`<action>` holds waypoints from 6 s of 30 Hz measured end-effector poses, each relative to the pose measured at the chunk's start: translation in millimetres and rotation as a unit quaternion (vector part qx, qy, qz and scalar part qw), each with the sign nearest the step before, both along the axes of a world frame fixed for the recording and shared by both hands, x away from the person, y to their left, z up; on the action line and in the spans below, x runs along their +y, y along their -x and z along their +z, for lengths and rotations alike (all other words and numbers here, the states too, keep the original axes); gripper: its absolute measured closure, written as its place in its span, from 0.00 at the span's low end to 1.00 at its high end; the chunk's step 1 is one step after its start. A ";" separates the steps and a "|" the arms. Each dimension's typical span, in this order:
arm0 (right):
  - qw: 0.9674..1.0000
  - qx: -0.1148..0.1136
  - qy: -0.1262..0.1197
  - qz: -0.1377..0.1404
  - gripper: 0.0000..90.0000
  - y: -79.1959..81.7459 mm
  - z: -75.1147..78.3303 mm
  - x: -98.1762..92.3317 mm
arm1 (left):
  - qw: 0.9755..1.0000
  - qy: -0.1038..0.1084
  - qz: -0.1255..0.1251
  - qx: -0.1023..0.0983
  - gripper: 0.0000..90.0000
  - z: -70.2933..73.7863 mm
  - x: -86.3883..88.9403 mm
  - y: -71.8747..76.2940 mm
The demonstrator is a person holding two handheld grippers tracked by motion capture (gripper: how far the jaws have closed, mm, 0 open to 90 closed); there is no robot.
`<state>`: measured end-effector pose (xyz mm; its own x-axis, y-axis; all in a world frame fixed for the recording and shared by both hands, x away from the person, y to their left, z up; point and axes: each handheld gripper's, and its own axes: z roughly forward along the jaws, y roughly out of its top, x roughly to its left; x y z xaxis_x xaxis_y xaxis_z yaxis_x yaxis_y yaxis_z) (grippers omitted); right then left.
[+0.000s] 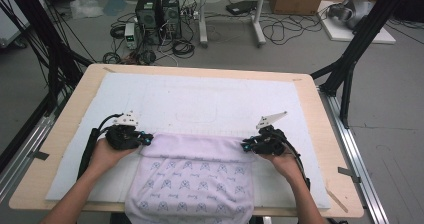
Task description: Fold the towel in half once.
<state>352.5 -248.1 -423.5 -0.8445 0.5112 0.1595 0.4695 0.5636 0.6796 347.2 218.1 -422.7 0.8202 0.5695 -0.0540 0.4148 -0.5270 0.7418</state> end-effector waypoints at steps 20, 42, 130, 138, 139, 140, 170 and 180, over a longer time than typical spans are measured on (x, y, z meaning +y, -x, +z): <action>0.993 -0.090 -0.051 0.060 0.93 81.7 42.4 1.4 | 0.996 0.057 -0.024 -0.071 0.94 26.3 33.0 91.3; 0.999 -0.034 -0.004 -0.035 0.41 17.0 2.1 -11.4 | 0.999 0.003 0.051 -0.019 0.48 -3.5 10.7 14.3; 0.996 -0.073 -0.024 0.034 0.94 26.4 43.3 -3.5 | 0.998 0.066 0.004 -0.024 0.95 19.6 33.1 27.3; 0.996 -0.052 -0.044 0.051 0.74 60.3 24.7 -7.4 | 0.998 0.061 -0.015 -0.005 0.64 7.8 40.9 57.4; 0.996 -0.054 -0.056 0.046 0.73 58.2 25.6 -7.5 | 0.998 0.063 -0.017 -0.006 0.62 9.8 41.3 56.6; 0.995 -0.057 -0.064 0.046 0.72 56.5 26.2 -7.0 | 0.998 0.066 -0.016 -0.010 0.63 12.9 41.1 55.1; 0.994 -0.039 -0.043 0.098 0.94 77.6 11.4 13.2 | 0.997 0.032 -0.066 -0.015 0.91 7.8 26.0 87.3; 0.995 -0.022 -0.080 0.062 0.56 79.0 19.3 3.1 | 0.998 0.040 -0.053 -0.012 0.56 14.5 25.0 91.1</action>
<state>273.5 -245.0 -404.2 -0.9076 0.3733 0.1922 0.3708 0.4979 0.7839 256.0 243.1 -408.2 0.8773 0.4740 -0.0753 0.3415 -0.5063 0.7919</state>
